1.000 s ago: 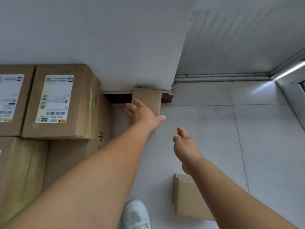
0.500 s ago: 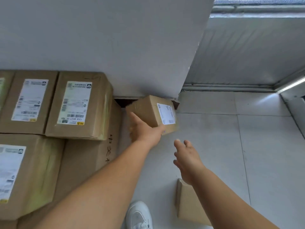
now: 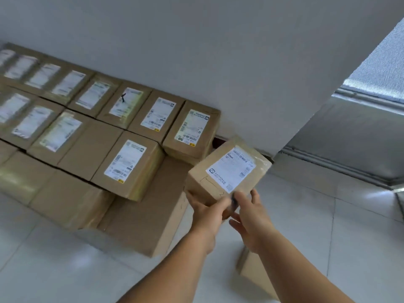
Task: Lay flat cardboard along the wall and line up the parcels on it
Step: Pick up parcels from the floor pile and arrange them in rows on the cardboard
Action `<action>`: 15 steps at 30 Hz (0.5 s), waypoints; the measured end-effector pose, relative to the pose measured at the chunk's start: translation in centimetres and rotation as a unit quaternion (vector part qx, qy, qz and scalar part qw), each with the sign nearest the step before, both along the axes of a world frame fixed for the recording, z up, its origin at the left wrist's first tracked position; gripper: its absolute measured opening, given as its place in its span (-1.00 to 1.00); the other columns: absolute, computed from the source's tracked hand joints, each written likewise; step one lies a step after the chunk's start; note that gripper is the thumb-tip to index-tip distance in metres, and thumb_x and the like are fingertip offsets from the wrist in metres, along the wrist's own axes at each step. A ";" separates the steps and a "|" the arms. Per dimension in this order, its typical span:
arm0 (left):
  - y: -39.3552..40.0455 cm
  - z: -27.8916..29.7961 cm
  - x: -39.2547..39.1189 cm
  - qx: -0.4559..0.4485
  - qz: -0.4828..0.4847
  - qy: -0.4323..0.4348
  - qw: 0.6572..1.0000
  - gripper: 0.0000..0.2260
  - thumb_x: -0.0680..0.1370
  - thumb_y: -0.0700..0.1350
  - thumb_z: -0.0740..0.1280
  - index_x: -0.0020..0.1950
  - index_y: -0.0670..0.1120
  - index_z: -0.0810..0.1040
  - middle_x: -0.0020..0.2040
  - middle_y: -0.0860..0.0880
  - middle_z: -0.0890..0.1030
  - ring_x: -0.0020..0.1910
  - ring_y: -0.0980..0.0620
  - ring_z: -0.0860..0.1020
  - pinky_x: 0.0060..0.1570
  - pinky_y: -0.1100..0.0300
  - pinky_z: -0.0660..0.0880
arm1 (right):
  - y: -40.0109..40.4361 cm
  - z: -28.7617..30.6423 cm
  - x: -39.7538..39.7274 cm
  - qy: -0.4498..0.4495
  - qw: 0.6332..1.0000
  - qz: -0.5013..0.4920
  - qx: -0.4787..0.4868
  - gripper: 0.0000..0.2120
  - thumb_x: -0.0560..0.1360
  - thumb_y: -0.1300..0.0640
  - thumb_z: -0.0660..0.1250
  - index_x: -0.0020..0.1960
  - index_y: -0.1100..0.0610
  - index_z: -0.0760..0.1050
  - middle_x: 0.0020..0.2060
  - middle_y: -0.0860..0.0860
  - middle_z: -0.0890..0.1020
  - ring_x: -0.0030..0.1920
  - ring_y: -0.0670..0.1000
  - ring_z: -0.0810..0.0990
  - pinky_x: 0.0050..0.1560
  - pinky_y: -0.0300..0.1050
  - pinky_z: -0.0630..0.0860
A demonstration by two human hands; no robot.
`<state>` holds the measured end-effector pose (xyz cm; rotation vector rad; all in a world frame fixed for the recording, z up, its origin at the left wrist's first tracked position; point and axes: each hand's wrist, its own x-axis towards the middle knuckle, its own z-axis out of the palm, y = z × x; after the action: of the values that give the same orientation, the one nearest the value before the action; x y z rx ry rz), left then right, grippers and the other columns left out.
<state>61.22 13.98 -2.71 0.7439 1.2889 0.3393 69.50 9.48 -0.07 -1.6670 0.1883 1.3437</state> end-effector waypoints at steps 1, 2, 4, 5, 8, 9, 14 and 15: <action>-0.4 0.1 -1.5 -0.004 0.017 -0.005 1.000 -0.12 0.41 -0.16 0.46 0.47 0.24 -0.07 0.10 0.05 0.65 -0.05 0.14 0.65 -0.14 0.26 0.52 | 0.1 0.2 -1.2 -0.003 1.000 0.018 0.003 -0.67 0.57 0.08 0.24 0.28 -0.21 0.35 0.04 -0.15 0.62 0.09 0.00 0.60 0.07 -0.01 0.50; -0.8 0.1 -3.1 -0.010 0.033 -0.010 0.999 -0.13 0.41 -0.16 0.47 0.45 0.26 -0.05 0.09 0.05 0.66 -0.01 0.12 0.64 -0.13 0.25 0.52 | 0.1 0.1 -2.5 -0.006 0.999 0.039 0.003 -0.69 0.57 0.10 0.22 0.24 -0.23 0.35 0.04 -0.16 0.63 0.09 -0.01 0.60 0.06 0.02 0.50; -1.4 -0.4 -6.1 -0.012 0.061 -0.017 0.998 -0.16 0.41 -0.17 0.47 0.42 0.28 -0.02 0.06 0.05 0.67 0.04 0.08 0.63 -0.07 0.20 0.53 | 0.1 0.0 -5.2 -0.004 0.997 0.076 0.006 -0.71 0.57 0.12 0.20 0.15 -0.25 0.37 -0.01 -0.19 0.65 0.06 -0.03 0.62 0.04 0.03 0.51; -1.5 -0.6 -7.5 -0.012 0.073 -0.018 0.997 -0.15 0.41 -0.17 0.48 0.44 0.27 -0.03 0.05 0.06 0.67 0.07 0.07 0.62 -0.02 0.17 0.54 | 0.2 -0.2 -6.5 -0.001 0.996 0.091 0.005 -0.72 0.57 0.12 0.19 0.12 -0.27 0.37 -0.04 -0.21 0.65 0.04 -0.04 0.62 0.01 0.02 0.52; -1.4 -1.8 -11.2 -0.014 0.089 -0.012 0.996 -0.06 0.37 -0.11 0.52 0.46 0.30 -0.07 0.04 0.11 0.67 0.10 0.09 0.61 0.06 0.13 0.51 | 0.7 -0.9 -9.9 0.000 0.992 0.123 0.007 -0.69 0.58 0.10 0.18 0.19 -0.29 0.32 0.02 -0.21 0.63 0.03 -0.07 0.62 -0.07 -0.01 0.55; -1.1 -2.1 -12.2 -0.014 0.091 -0.008 0.996 -0.06 0.32 -0.08 0.53 0.44 0.31 -0.05 0.04 0.12 0.67 0.09 0.12 0.61 0.03 0.16 0.50 | 1.0 -1.2 -10.9 0.001 0.992 0.128 0.008 -0.66 0.58 0.10 0.18 0.22 -0.30 0.30 0.06 -0.20 0.61 0.03 -0.08 0.62 -0.08 -0.01 0.56; 1.1 -4.3 -15.0 -0.023 0.082 -0.014 0.996 -0.24 0.32 -0.07 0.47 0.37 0.27 0.13 0.04 0.02 0.67 0.00 0.08 0.64 0.09 0.07 0.52 | 3.4 -3.3 -13.6 -0.005 0.989 0.148 0.017 -0.54 0.58 0.17 0.16 0.26 -0.36 0.24 0.12 -0.22 0.58 -0.03 -0.10 0.64 -0.11 -0.04 0.59; 1.7 -4.9 -15.2 -0.030 0.068 -0.011 0.997 -0.26 0.34 -0.05 0.46 0.36 0.31 0.12 0.06 0.02 0.67 0.06 0.04 0.63 0.16 0.02 0.51 | 4.0 -3.9 -14.0 -0.008 0.988 0.155 0.020 -0.51 0.58 0.20 0.16 0.30 -0.35 0.23 0.15 -0.22 0.57 -0.04 -0.10 0.64 -0.09 -0.03 0.60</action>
<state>45.99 15.71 -7.62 0.6020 1.3257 0.4161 55.50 13.44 -3.94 -1.7229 -0.1131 1.5509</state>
